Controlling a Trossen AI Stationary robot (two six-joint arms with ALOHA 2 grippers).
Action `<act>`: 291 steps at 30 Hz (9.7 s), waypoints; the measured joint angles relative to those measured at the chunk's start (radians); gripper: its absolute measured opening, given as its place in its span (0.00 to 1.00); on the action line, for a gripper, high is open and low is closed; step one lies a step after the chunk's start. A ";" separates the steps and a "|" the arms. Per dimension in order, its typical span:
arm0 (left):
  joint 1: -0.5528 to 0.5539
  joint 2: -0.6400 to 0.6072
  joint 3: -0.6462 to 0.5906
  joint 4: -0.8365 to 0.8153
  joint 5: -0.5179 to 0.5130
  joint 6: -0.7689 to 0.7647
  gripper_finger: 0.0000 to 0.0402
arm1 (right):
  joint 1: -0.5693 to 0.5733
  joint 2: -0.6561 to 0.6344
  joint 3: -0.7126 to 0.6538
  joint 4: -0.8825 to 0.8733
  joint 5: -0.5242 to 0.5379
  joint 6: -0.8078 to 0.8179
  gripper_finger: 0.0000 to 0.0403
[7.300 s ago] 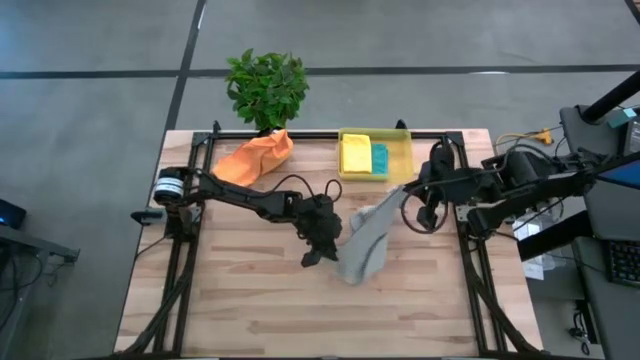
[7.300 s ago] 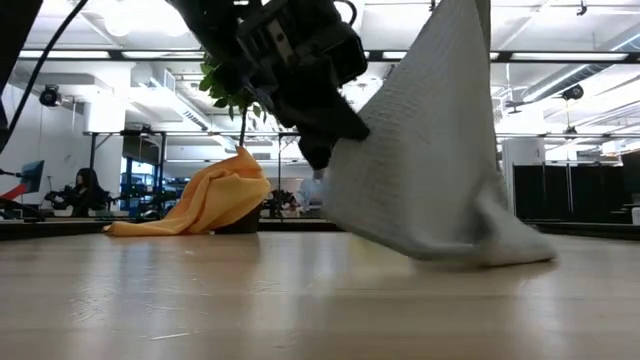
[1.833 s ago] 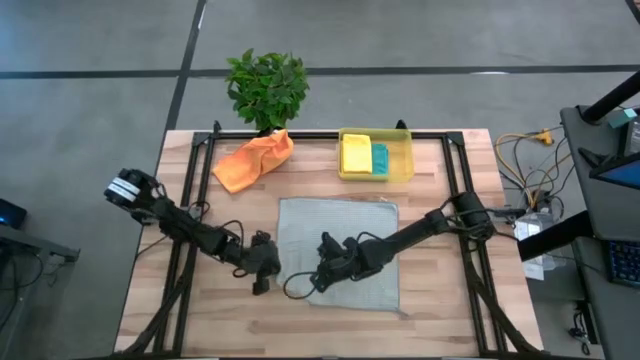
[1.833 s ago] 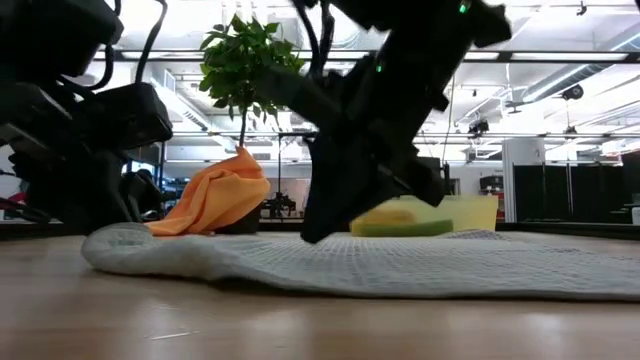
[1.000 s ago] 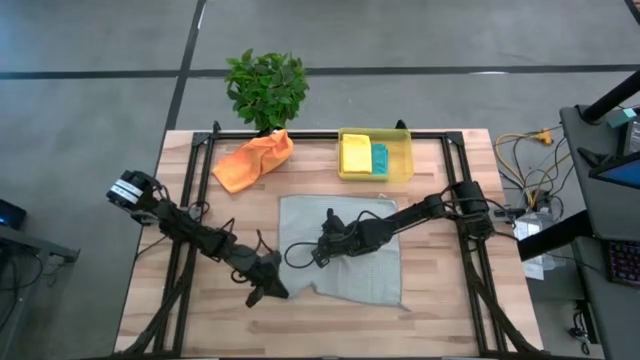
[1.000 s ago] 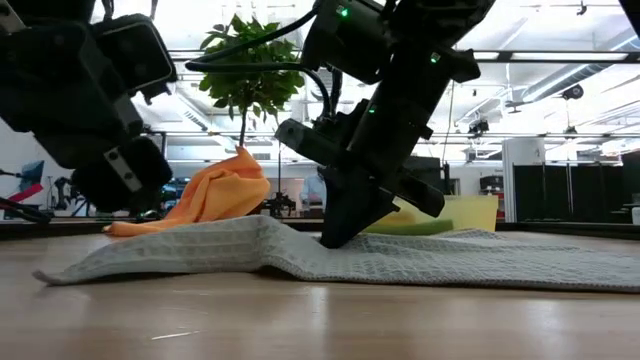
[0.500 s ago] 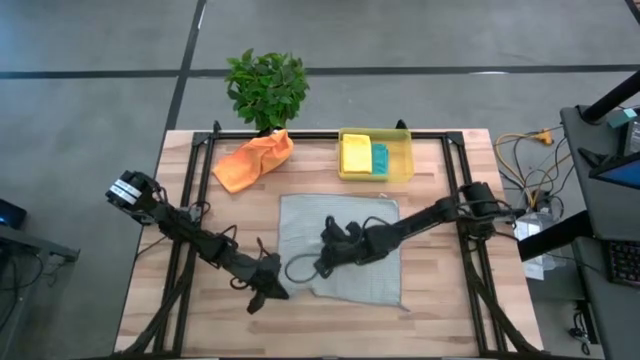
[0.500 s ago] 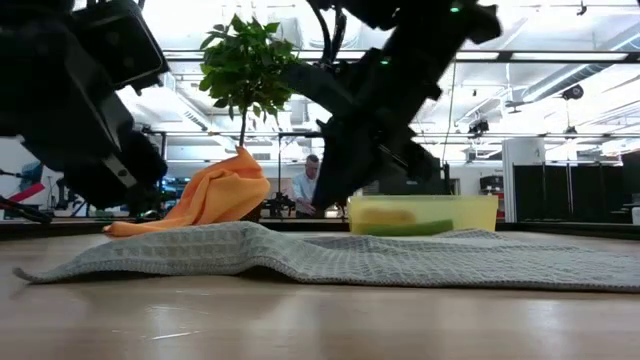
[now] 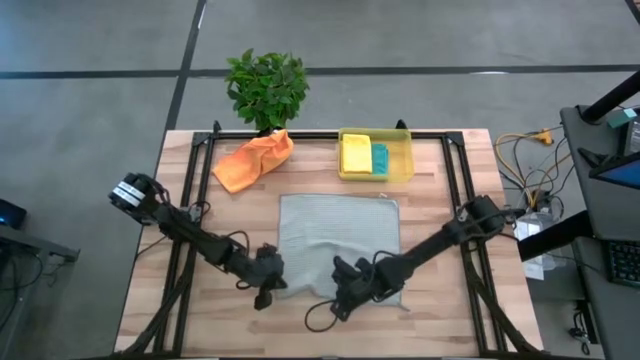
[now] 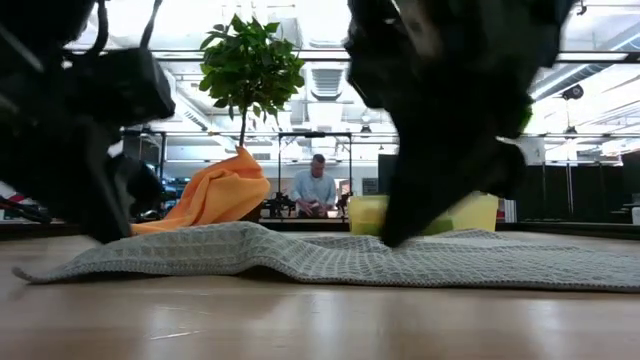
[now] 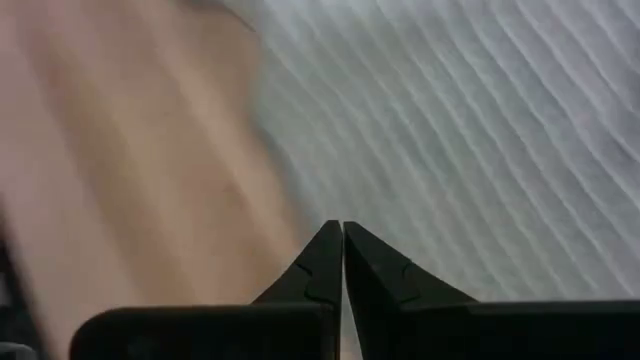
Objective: Fold microfiber towels
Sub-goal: Fold the gray microfiber towel
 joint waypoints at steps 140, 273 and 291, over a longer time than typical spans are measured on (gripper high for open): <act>-0.096 0.265 0.402 -0.734 0.122 0.337 0.03 | 0.361 -0.290 -0.419 -0.033 0.040 -0.474 0.43; 0.375 -0.264 -0.041 -0.364 -0.094 0.425 0.00 | 0.039 -0.808 -0.747 -0.252 0.164 0.142 0.02; 0.387 -0.274 -0.039 -0.365 -0.302 0.449 0.21 | 0.019 -0.816 -0.741 -0.283 0.183 0.133 0.31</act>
